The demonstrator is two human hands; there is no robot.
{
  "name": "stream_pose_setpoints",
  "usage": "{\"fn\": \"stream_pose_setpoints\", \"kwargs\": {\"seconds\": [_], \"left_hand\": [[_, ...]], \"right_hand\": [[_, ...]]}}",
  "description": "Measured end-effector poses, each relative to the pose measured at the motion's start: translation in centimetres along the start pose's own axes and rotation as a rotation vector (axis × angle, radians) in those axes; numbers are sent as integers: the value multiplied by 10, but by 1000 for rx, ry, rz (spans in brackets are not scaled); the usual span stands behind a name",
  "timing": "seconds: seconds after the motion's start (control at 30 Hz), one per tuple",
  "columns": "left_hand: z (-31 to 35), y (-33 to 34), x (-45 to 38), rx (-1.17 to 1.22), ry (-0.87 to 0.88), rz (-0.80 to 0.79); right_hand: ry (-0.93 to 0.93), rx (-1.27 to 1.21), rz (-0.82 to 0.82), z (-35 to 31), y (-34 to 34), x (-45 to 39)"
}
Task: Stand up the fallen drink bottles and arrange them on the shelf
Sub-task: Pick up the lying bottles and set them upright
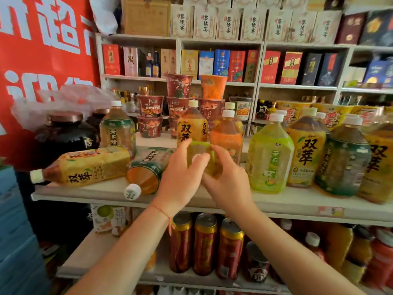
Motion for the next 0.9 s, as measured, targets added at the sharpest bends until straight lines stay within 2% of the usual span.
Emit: {"fn": "stream_pose_setpoints", "kwargs": {"seconds": [0.1, 0.2, 0.3, 0.43, 0.57, 0.67, 0.77, 0.8, 0.83, 0.9], "left_hand": [[17, -11, -10, -39, 91, -54], [36, -14, -27, -162, 174, -147], [38, -21, -56, -240, 135, -223], [22, -25, -81, -238, 68, -299], [9, -29, -83, -199, 93, -382], [-4, -47, -80, -199, 115, -284], [-23, -73, -74, -227, 159, -98], [-30, -80, -72, -241, 156, -55], [-38, -87, -70, -270, 150, -31], [-56, -94, -67, -345, 110, -47]], "right_hand": [[13, 19, 154, -18, -11, -22], [52, 145, 113, -24, 2, -50], [27, 275, 125, -34, 14, -75], [78, 431, 16, -41, 35, -91], [126, 494, -70, -35, 50, -83], [94, 498, 42, -37, 47, -71], [-139, 509, 245, -61, 49, -47], [-211, 509, 235, -67, 56, -40], [-240, 491, 139, -70, 68, -35], [-117, 435, -192, -61, 97, -25]]}}
Point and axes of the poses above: each hand's wrist, its own x-axis away from the middle knuckle, its own y-axis out of the palm, z = x × y, the point moved 8 cm from there along -x, towards the middle knuckle, and after that the axes turned 4 degrees about z, right-handed, at the moved point
